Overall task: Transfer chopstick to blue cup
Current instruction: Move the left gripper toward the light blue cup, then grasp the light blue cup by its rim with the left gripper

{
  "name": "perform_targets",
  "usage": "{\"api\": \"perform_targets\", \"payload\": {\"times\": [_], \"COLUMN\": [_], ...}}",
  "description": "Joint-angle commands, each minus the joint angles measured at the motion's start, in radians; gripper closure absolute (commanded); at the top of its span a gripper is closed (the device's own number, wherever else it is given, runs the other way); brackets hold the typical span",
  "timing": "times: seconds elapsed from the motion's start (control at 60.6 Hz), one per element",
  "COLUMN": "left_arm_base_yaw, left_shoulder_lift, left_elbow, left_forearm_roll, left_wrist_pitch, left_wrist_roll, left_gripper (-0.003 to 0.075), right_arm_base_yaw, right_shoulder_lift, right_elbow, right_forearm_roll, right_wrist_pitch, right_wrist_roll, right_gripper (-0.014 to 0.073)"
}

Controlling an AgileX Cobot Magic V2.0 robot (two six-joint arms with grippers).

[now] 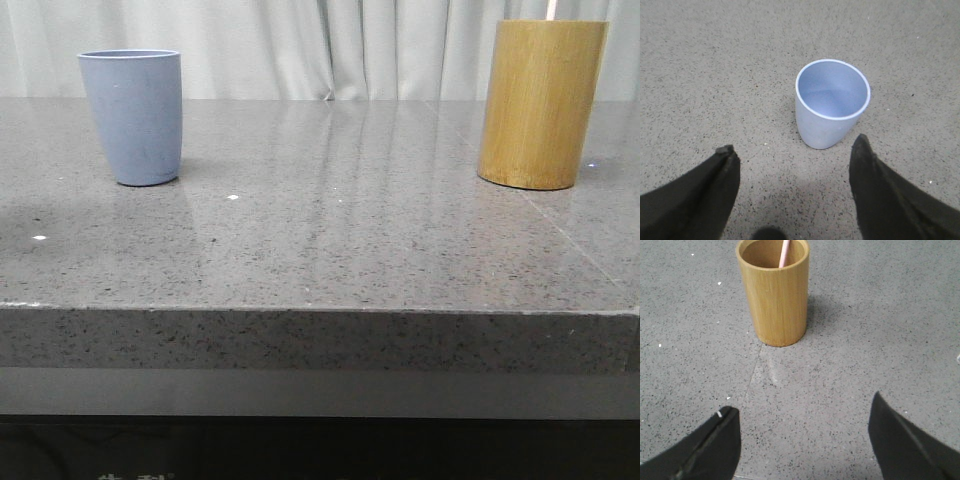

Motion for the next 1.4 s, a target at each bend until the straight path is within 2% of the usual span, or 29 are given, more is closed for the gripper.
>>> {"api": "perform_targets", "payload": {"times": [0.0,0.314,0.594,0.908,1.023,1.271,1.386], "left_arm_base_yaw": [-0.008,-0.008,-0.012,-0.026,-0.028,-0.028,-0.028], "left_shoulder_lift": [0.063,0.348,0.539,0.679,0.7,0.704,0.704], "left_elbow": [-0.113,-0.41,-0.599,-0.72,-0.735,-0.737,-0.742], "left_forearm_roll": [0.001,0.001,0.004,0.004,0.004,0.004,0.004], "left_wrist_pitch": [0.006,0.199,0.349,0.39,0.397,0.406,0.418], "left_wrist_roll": [0.002,0.006,0.006,0.0,0.0,0.0,0.0], "left_gripper": [0.0272,0.0272,0.0272,0.0287,0.0366,0.0639,0.072], "right_arm_base_yaw": [-0.002,-0.002,-0.002,-0.002,-0.002,-0.002,-0.002], "right_shoulder_lift": [0.005,0.005,0.005,0.005,0.006,0.035,0.045], "right_elbow": [-0.034,-0.034,-0.034,-0.034,-0.034,-0.034,-0.034], "right_forearm_roll": [0.01,0.01,0.01,0.009,0.009,0.009,0.009], "right_wrist_pitch": [-0.06,-0.06,-0.058,-0.057,-0.058,-0.058,-0.057], "right_wrist_roll": [-0.009,-0.009,-0.009,-0.009,-0.009,-0.009,-0.009], "right_gripper": [0.0044,0.0044,0.0044,0.0044,0.0044,0.0044,0.0044]}}
